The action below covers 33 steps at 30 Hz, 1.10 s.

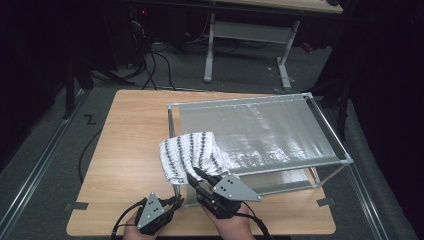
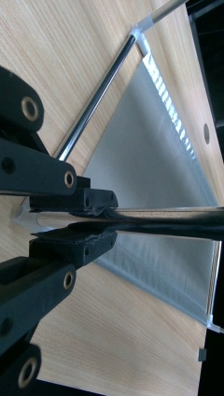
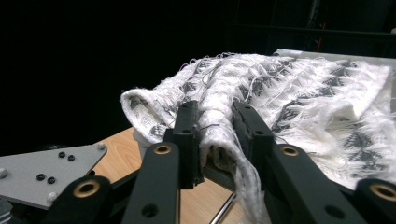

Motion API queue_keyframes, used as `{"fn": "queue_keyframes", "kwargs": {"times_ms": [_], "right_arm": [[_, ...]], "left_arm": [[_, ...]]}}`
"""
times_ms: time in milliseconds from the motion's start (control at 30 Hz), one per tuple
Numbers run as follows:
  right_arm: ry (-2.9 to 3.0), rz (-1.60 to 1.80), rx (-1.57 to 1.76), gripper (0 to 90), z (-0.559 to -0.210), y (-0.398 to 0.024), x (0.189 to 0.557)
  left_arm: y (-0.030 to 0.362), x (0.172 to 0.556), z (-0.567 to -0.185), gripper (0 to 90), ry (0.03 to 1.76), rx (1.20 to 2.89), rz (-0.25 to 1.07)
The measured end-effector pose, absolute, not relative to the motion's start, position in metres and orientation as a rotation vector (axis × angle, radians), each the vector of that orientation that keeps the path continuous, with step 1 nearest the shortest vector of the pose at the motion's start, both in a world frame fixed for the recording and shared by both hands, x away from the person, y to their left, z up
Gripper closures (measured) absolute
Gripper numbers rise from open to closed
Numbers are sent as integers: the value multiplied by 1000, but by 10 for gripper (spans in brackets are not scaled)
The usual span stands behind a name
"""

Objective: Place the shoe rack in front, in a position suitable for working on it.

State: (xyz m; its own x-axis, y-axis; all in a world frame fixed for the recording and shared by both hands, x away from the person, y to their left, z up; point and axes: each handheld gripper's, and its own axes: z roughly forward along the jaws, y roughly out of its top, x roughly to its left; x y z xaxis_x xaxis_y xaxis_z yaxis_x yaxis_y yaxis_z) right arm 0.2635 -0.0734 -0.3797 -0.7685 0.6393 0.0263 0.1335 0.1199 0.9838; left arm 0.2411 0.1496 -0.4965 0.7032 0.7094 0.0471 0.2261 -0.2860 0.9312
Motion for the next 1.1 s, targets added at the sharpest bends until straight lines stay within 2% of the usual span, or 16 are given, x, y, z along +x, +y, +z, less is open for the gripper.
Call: {"fn": "queue_keyframes", "kwargs": {"times_ms": [133, 567, 767, 1100], "right_arm": [[2000, 1681, 727, 796, -380, -72, 263], [1978, 1691, 654, 822, -372, -77, 255], [1889, 1707, 666, 824, -356, -99, 254], [1707, 1689, 703, 824, -325, -164, 242]], "left_arm": [[150, 241, -497, 804, 732, 1844, 565], [150, 241, -497, 803, 729, 1845, 563], [150, 241, -496, 804, 729, 1845, 561], [150, 243, -496, 804, 735, 1843, 560]]}}
